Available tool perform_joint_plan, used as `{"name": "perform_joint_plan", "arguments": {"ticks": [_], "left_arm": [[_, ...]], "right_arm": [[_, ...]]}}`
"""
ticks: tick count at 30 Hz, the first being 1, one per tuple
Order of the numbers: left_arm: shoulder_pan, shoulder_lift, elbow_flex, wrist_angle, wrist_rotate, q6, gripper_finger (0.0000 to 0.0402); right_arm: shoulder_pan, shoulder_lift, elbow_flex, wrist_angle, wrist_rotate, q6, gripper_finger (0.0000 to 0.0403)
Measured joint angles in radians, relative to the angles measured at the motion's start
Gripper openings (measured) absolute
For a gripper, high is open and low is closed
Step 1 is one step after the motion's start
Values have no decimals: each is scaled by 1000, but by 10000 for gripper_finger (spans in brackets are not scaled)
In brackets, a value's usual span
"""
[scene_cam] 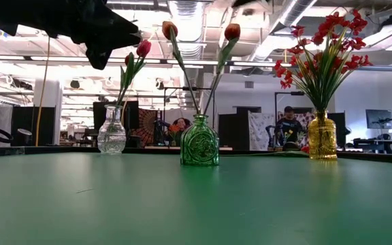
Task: Sort flowers into vase by color
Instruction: Put the orange tulip into the green vase
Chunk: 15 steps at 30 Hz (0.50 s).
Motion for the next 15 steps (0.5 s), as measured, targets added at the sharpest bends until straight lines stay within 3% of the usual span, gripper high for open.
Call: {"name": "perform_joint_plan", "arguments": {"ticks": [10, 15], "left_arm": [[23, -30, 0, -41, 38, 42, 100], [52, -62, 1, -110, 30, 38, 100]], "right_arm": [[-423, 0, 5, 0, -6, 137, 260], [-617, 28, 6, 20, -147, 201, 260]]}}
